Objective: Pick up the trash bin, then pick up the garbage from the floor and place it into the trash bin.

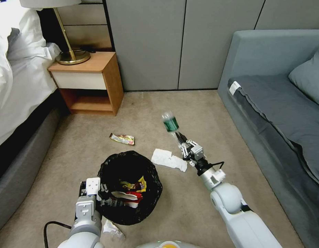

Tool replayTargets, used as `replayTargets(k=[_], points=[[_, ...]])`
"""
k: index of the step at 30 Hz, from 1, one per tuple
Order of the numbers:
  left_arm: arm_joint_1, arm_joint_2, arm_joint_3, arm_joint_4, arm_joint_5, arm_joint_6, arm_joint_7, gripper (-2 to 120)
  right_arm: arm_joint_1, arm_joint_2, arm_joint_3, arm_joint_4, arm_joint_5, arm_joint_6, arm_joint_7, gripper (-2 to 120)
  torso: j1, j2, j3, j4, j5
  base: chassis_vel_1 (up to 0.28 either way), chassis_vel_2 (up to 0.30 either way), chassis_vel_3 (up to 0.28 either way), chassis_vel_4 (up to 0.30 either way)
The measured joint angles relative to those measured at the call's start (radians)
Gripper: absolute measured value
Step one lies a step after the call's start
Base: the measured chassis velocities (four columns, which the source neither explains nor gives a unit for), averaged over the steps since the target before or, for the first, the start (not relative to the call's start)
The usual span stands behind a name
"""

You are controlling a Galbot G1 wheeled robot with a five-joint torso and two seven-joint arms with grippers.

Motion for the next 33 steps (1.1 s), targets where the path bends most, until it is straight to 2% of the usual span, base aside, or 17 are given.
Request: replayTargets(k=[5, 10, 14, 18, 27, 28, 29, 30, 33], points=[[-0.002, 0.0, 0.004, 0.001, 0.001, 0.0, 0.0, 1, -0.046, -0.037, -0.121, 0.059, -0.017, 0.002, 0.004, 2, 0.0, 0.0, 0.0, 0.0, 0.0001, 0.0, 0.0, 0.0, 0.0], [-0.002, 0.0, 0.004, 0.0, 0.001, 0.0, 0.0, 1, -0.034, -0.049, -0.256, -0.006, -0.069, 0.002, 0.031, 1, 0.0, 0.0, 0.0, 0.0002, 0.0002, 0.0, 0.0, 0.0, 0.0], [-0.002, 0.0, 0.005, -0.001, 0.001, 0.0, 0.0, 1, -0.01, -0.042, -0.32, -0.05, -0.082, -0.007, 0.045, 1, 0.0, 0.0, 0.0, 0.0002, 0.0002, 0.0, 0.0, 0.0, 0.0], [-0.004, -0.001, 0.006, -0.001, 0.001, 0.0, 0.0, 1, 0.019, -0.021, -0.356, -0.104, -0.093, -0.014, 0.052, 1, 0.0, 0.0, 0.0, 0.0002, 0.0002, 0.0, 0.0, 0.0, 0.0], [-0.008, -0.001, 0.008, 0.001, 0.001, 0.0, 0.0, 1, 0.027, -0.016, -0.354, -0.162, -0.112, -0.023, 0.063, 2, 0.0, 0.0, 0.0, 0.0001, 0.0001, 0.0, 0.0, 0.0, 0.0], [-0.008, -0.001, 0.009, 0.001, 0.001, 0.0, 0.0, 1, 0.025, -0.018, -0.353, -0.163, -0.114, -0.024, 0.064, 7, 0.0, 0.0, 0.0, 0.0001, 0.0001, 0.0, 0.0, 0.0, 0.0], [-0.008, -0.001, 0.009, 0.001, 0.001, 0.0, 0.0, 1, 0.025, -0.018, -0.353, -0.163, -0.114, -0.024, 0.064, 7, 0.0, 0.0, 0.0, 0.0001, 0.0001, 0.0, 0.0, 0.0, 0.0], [-0.008, -0.001, 0.009, 0.002, 0.001, 0.0, 0.0, 1, 0.024, -0.02, -0.351, -0.162, -0.114, -0.025, 0.064, 15, 0.0, 0.0, 0.0, 0.0001, 0.0001, 0.0, 0.0, 0.0, 0.0], [-0.008, 0.0, 0.01, 0.002, 0.001, 0.0, 0.0, 1, 0.024, -0.021, -0.35, -0.159, -0.115, -0.026, 0.064, 20, 0.0, 0.0, 0.0, 0.0001, 0.0002, 0.0, 0.0, 0.0, 0.0]])
